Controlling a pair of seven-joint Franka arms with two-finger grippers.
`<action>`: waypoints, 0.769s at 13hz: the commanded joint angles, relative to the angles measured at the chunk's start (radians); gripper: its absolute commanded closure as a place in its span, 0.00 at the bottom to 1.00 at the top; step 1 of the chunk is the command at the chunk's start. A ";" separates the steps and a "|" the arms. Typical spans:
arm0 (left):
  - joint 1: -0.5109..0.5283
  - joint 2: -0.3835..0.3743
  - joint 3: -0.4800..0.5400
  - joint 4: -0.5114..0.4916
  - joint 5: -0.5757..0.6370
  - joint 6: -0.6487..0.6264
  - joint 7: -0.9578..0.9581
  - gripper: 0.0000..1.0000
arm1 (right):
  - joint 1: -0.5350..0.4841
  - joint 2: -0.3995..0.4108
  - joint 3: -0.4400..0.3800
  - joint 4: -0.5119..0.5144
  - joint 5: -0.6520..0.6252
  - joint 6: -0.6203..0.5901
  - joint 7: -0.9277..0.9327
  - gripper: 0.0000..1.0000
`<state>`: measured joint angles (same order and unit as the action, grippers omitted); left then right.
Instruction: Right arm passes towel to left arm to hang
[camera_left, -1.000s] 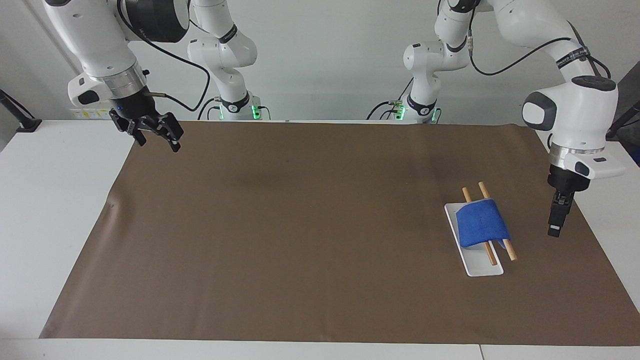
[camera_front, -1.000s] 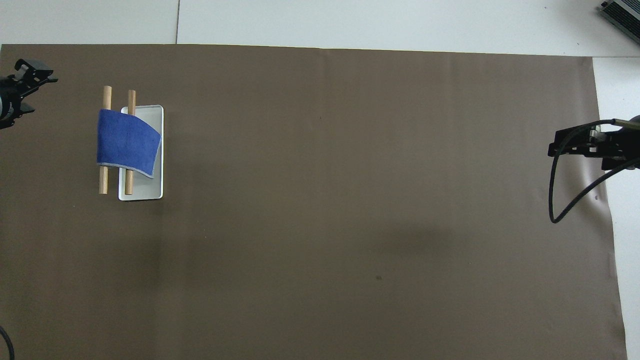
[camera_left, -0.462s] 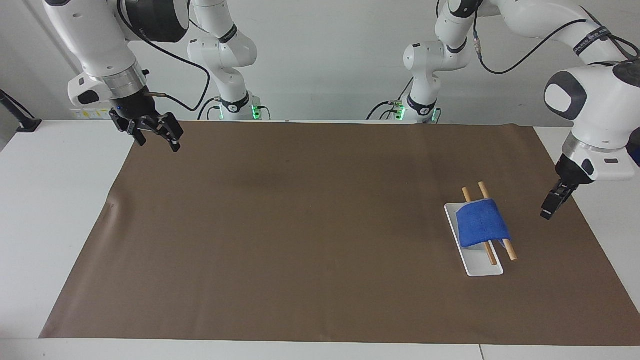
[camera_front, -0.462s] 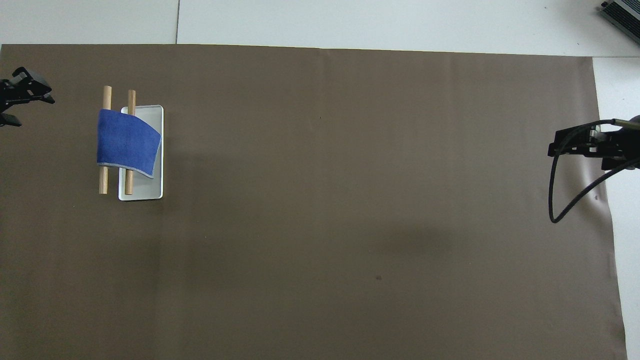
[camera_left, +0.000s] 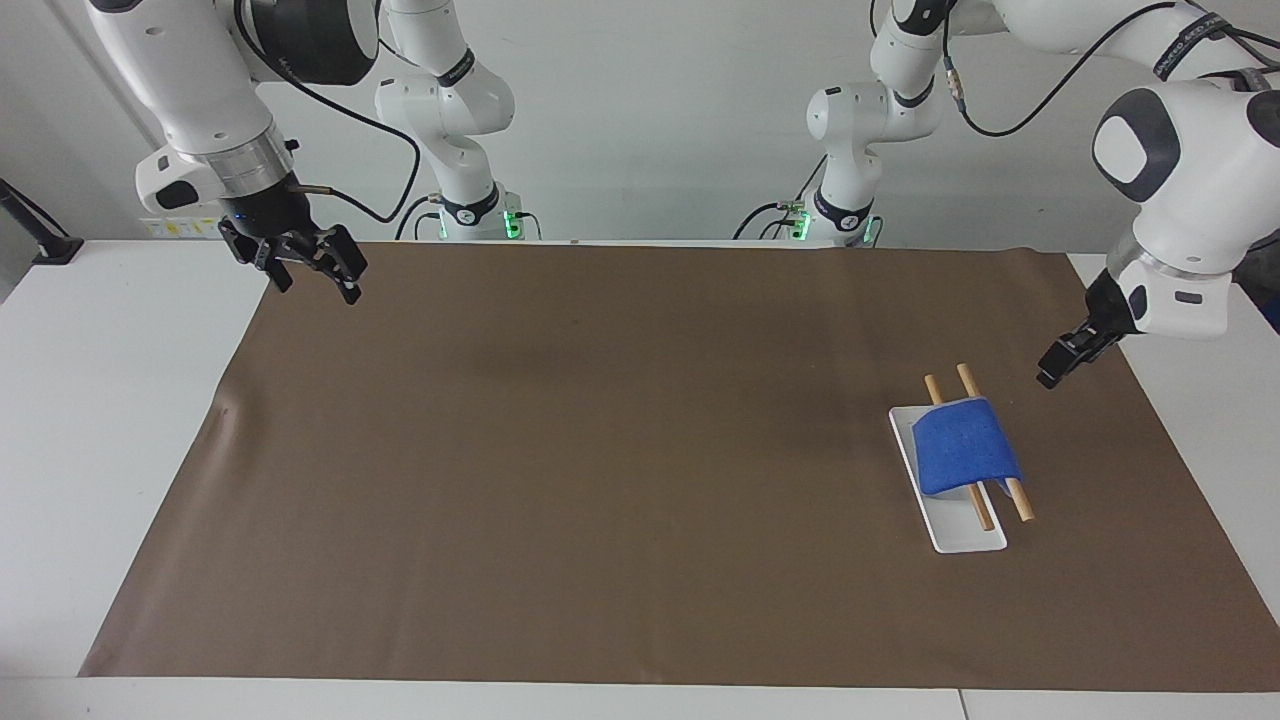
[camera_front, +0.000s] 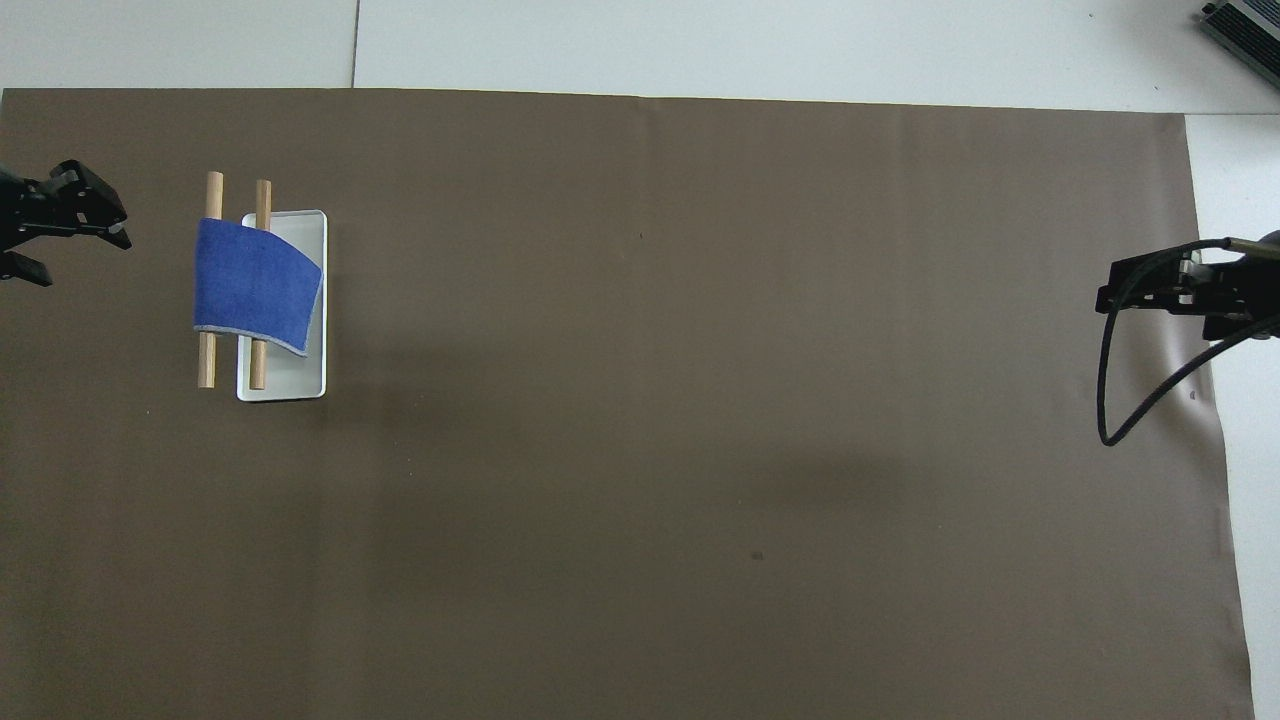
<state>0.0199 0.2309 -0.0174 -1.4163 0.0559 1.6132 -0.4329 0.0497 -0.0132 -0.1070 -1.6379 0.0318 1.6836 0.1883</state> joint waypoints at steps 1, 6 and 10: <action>0.003 0.001 -0.030 0.059 0.007 -0.120 0.054 0.26 | -0.002 -0.016 0.003 -0.013 -0.007 -0.009 -0.001 0.00; 0.002 -0.073 -0.061 0.059 -0.036 -0.225 0.177 0.24 | -0.002 -0.016 0.003 -0.014 -0.007 -0.009 -0.001 0.00; 0.002 -0.117 -0.073 0.053 -0.054 -0.187 0.184 0.00 | -0.002 -0.016 0.003 -0.013 -0.007 -0.009 -0.001 0.00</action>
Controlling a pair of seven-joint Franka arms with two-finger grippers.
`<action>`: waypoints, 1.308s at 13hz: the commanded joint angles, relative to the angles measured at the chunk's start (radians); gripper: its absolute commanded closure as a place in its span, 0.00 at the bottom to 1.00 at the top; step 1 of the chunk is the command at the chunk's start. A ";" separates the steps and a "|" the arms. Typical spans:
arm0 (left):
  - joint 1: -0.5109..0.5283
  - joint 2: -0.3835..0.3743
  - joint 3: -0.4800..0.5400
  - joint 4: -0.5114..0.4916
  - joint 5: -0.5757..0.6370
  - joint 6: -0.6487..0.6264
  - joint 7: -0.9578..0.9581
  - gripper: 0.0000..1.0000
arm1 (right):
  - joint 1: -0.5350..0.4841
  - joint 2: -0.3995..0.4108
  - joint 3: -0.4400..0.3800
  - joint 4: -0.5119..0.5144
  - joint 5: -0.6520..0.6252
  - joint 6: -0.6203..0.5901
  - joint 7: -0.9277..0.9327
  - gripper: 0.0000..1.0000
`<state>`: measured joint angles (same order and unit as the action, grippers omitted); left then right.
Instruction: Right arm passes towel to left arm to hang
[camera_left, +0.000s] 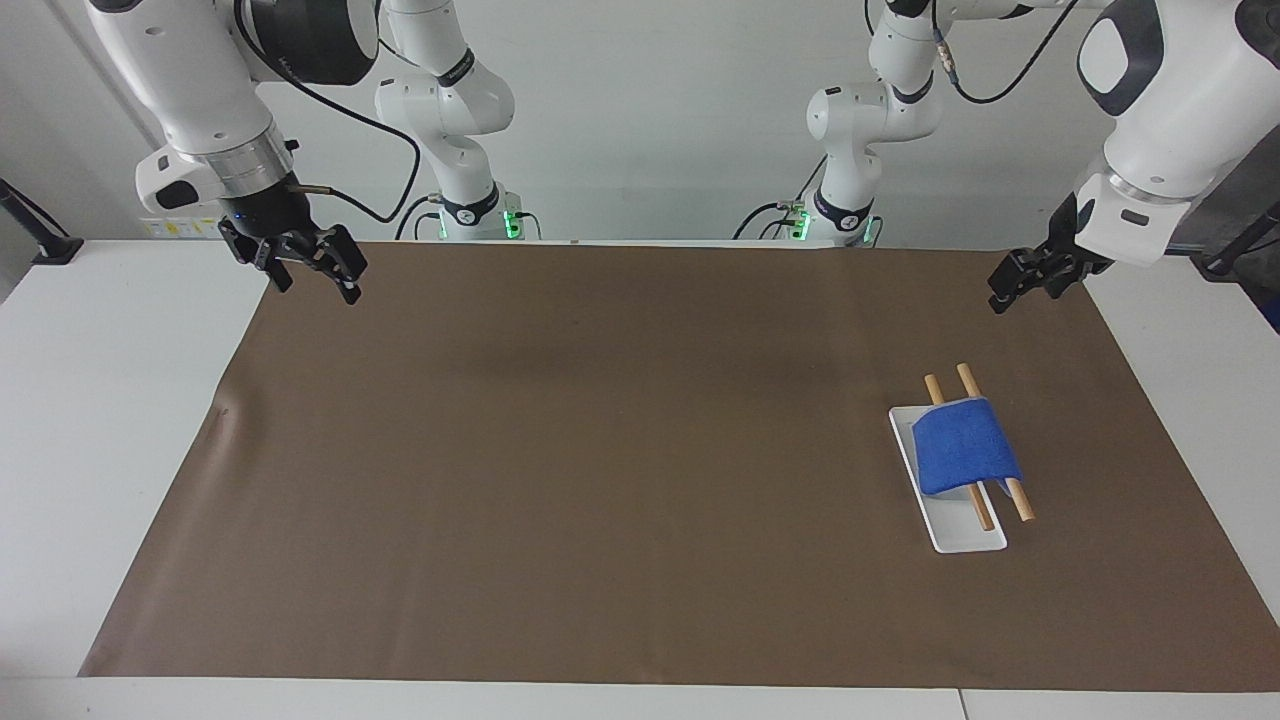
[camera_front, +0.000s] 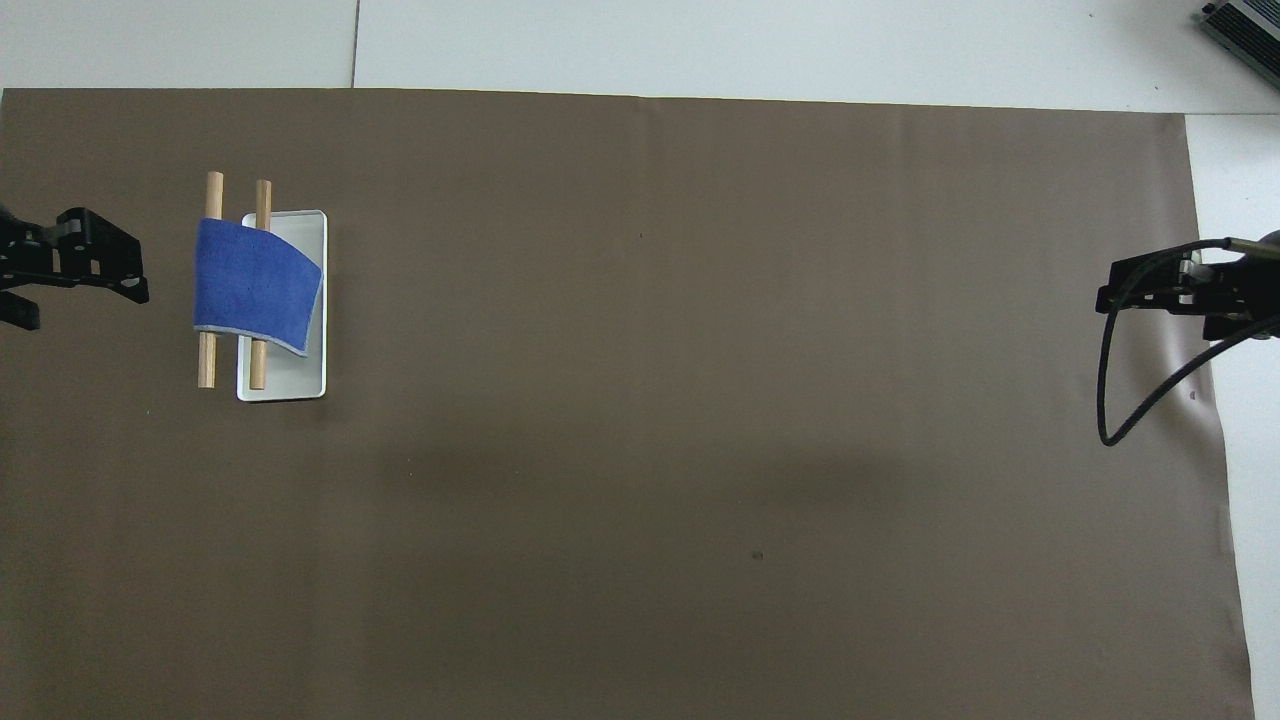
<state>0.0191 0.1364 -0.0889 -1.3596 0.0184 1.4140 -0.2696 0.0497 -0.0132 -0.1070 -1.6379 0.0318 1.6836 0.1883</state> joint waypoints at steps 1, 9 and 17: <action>0.002 -0.035 0.000 -0.015 -0.024 0.048 0.023 0.00 | -0.002 -0.016 0.003 -0.013 -0.007 -0.008 -0.001 0.00; 0.001 -0.051 0.002 -0.055 -0.026 0.099 0.017 0.00 | -0.001 -0.016 0.003 -0.014 -0.007 -0.008 -0.001 0.00; 0.002 -0.066 0.003 -0.095 -0.025 0.140 0.171 0.00 | -0.002 -0.016 0.003 -0.013 -0.007 -0.008 -0.001 0.00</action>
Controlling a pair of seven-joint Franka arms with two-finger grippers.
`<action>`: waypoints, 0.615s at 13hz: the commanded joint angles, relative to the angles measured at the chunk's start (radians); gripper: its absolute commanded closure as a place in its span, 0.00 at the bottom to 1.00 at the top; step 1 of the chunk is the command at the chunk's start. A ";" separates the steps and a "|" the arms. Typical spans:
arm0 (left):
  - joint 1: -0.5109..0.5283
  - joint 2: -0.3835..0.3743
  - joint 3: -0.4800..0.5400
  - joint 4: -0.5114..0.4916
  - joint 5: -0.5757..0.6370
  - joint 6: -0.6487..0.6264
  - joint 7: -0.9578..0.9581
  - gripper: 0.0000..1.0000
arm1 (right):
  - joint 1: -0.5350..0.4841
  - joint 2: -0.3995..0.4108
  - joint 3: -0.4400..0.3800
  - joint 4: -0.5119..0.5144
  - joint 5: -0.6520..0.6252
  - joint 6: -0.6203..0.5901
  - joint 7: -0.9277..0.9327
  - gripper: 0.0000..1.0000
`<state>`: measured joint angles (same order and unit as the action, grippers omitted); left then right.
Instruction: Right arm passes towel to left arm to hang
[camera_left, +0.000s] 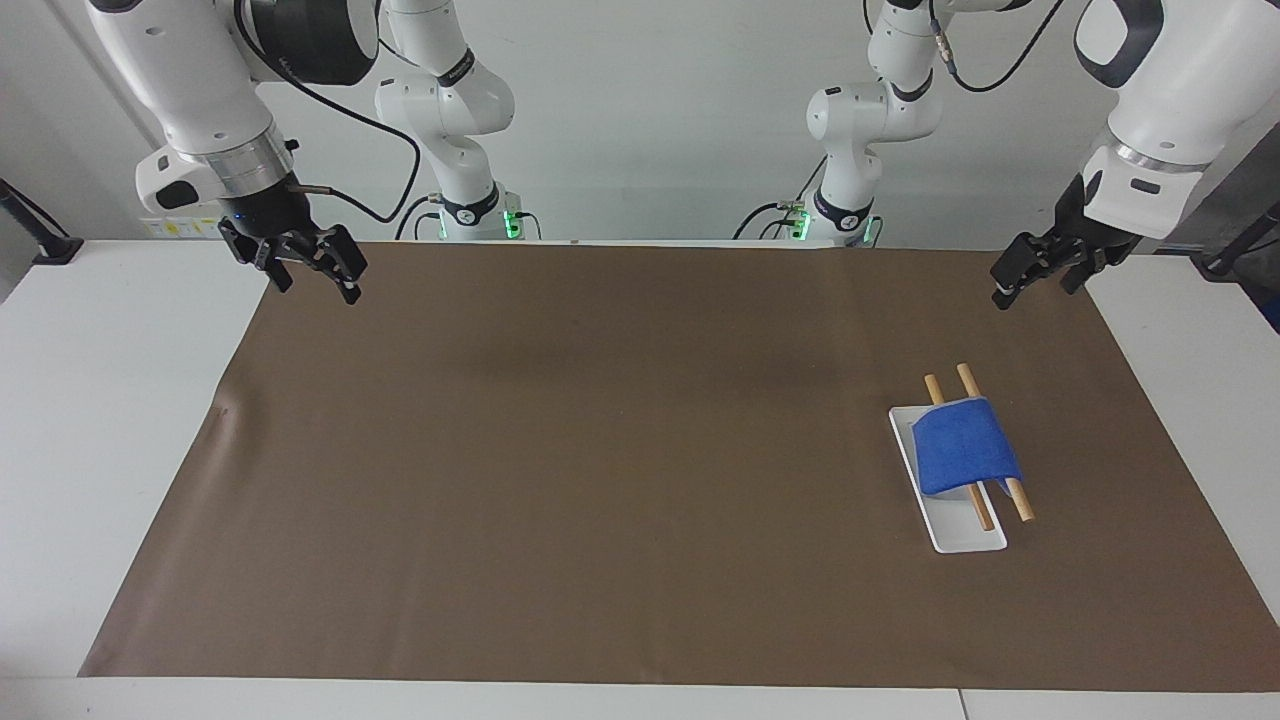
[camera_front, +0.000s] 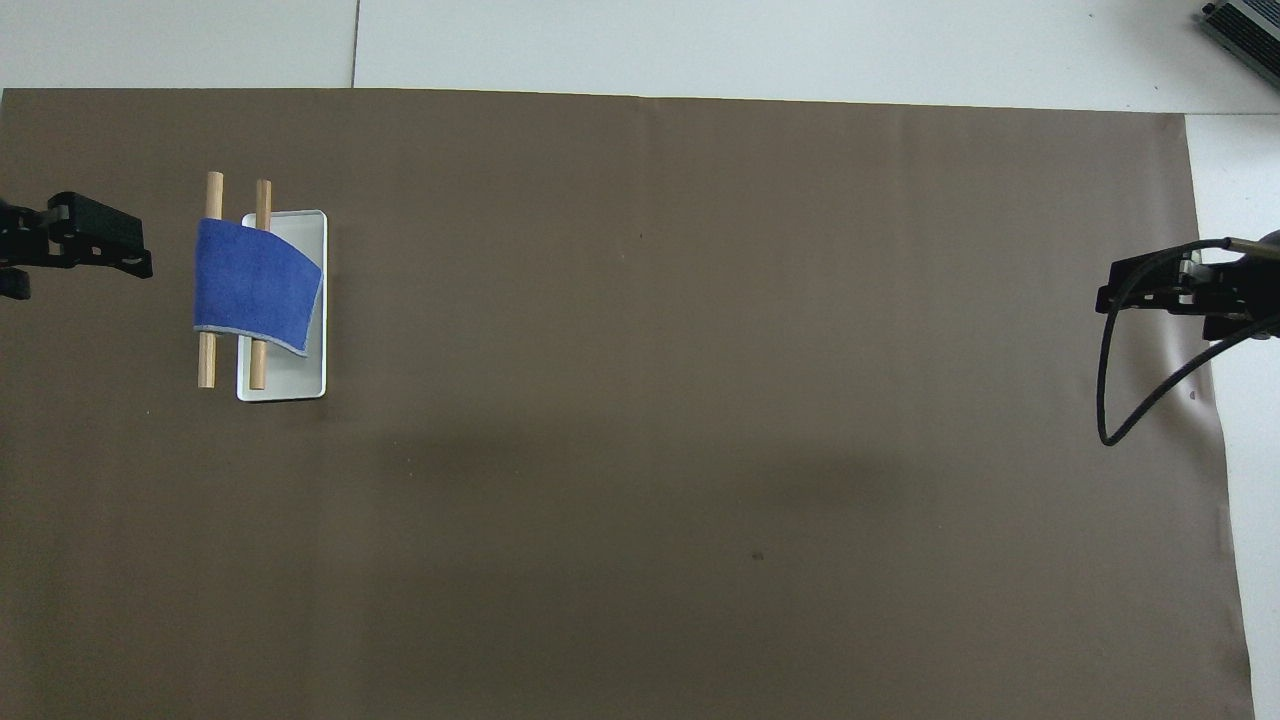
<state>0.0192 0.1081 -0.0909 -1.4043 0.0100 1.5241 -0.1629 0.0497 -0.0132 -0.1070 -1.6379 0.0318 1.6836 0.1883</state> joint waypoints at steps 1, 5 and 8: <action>0.004 -0.038 0.005 -0.050 -0.016 0.030 0.068 0.00 | -0.002 -0.016 0.003 -0.013 -0.007 -0.008 -0.001 0.00; 0.004 -0.038 0.005 -0.050 -0.016 0.031 0.066 0.00 | -0.008 -0.034 -0.002 -0.029 -0.006 -0.042 -0.016 0.00; 0.004 -0.038 0.005 -0.048 -0.016 0.031 0.066 0.00 | -0.008 -0.031 -0.002 -0.028 -0.006 -0.033 -0.111 0.00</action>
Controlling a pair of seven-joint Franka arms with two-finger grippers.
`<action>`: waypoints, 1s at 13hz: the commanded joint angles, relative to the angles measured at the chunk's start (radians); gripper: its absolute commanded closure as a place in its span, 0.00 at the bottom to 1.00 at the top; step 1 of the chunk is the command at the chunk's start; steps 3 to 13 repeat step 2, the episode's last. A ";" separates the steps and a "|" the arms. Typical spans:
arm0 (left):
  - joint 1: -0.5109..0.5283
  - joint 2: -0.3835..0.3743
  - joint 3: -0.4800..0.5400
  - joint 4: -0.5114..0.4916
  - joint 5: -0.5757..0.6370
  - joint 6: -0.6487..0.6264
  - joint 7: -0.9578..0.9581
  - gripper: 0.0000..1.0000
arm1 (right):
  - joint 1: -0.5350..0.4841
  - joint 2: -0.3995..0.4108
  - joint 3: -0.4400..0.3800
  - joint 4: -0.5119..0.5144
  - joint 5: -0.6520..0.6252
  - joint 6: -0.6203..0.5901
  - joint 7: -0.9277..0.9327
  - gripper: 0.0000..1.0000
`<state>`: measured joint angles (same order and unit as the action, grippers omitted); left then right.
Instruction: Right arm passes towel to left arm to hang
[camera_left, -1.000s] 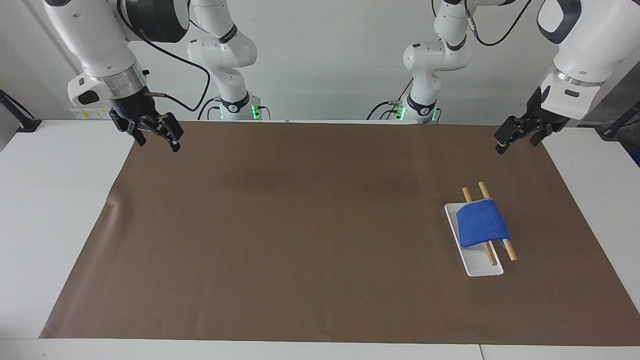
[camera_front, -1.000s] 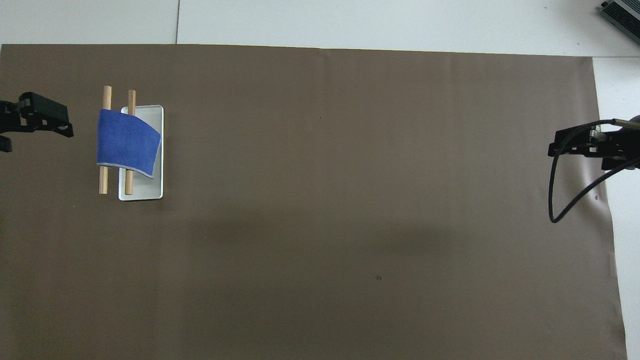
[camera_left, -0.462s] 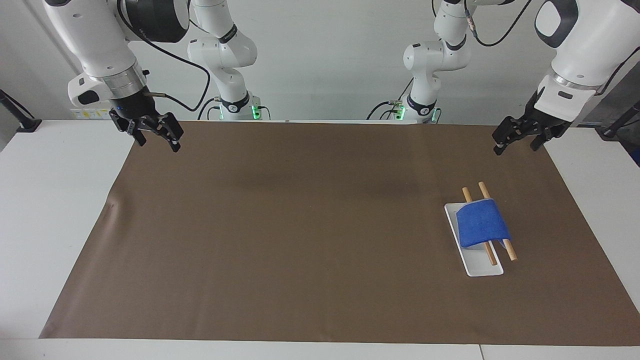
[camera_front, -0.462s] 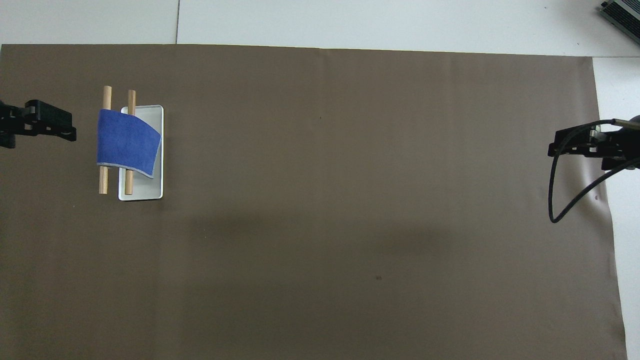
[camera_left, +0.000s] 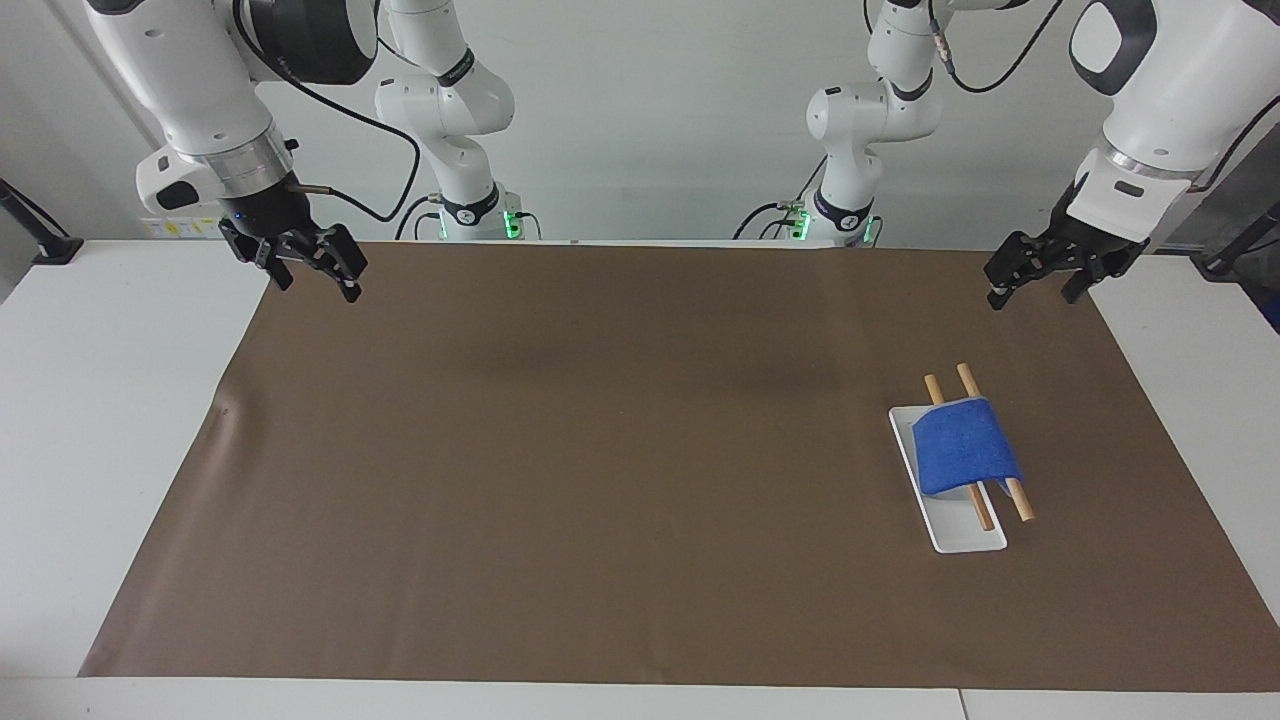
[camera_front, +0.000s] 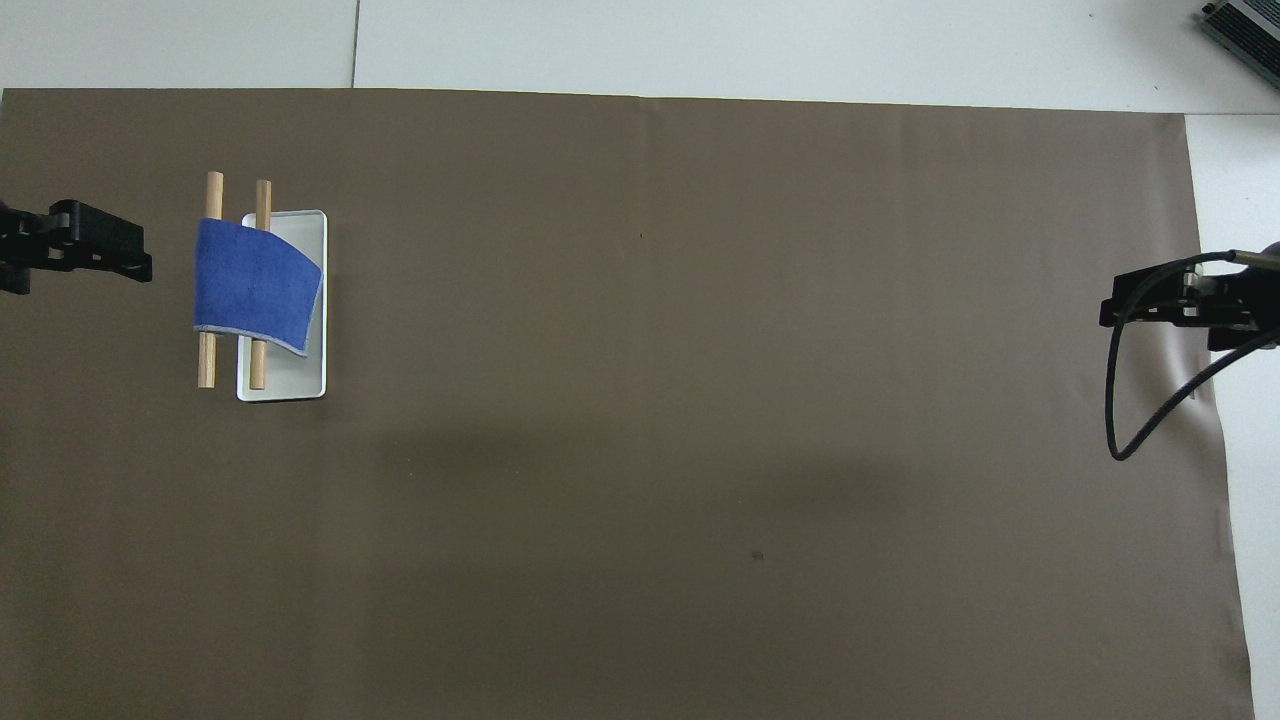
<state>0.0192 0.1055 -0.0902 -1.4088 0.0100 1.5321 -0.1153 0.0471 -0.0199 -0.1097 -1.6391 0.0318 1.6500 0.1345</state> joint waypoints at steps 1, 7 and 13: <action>0.004 -0.035 0.004 -0.044 -0.016 0.023 0.017 0.00 | -0.007 -0.025 -0.001 -0.027 -0.006 0.001 -0.079 0.00; 0.004 -0.035 0.004 -0.044 -0.016 0.023 0.017 0.00 | -0.009 -0.025 -0.001 -0.025 -0.006 0.001 -0.079 0.00; 0.004 -0.035 0.004 -0.044 -0.016 0.023 0.017 0.00 | -0.009 -0.025 -0.001 -0.025 -0.006 0.001 -0.079 0.00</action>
